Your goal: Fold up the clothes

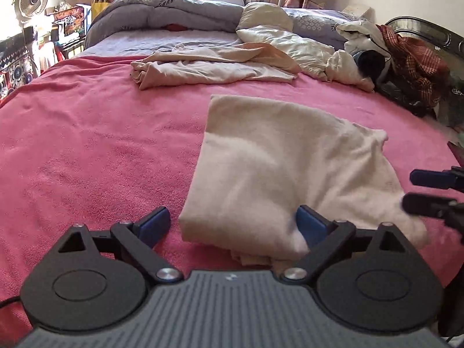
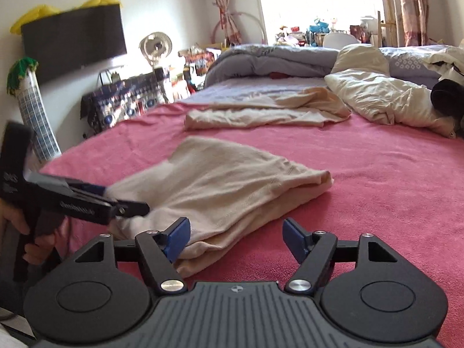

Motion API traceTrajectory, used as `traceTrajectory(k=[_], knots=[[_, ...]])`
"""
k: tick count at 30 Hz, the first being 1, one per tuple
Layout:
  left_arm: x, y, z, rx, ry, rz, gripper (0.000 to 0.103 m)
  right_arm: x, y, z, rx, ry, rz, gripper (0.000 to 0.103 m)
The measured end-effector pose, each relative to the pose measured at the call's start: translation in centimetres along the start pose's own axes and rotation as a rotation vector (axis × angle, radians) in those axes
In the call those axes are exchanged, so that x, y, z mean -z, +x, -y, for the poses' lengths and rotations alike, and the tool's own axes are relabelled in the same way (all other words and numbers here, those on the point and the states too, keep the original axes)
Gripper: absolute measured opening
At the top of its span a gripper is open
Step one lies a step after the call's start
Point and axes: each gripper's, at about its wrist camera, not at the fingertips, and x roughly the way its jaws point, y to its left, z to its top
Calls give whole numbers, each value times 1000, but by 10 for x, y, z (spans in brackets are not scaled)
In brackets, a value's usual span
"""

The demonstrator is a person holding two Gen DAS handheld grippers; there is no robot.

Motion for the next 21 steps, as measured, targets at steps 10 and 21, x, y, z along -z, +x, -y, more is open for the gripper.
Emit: traceTrajectory(k=[10,21], knots=[[3,-3,-8,-17,-49,-7,98,23,-2,3,116,-38,-1,89],[7,-12,-7,-83,-102,-28,98,21,-28,2,183,-32,-18,90]])
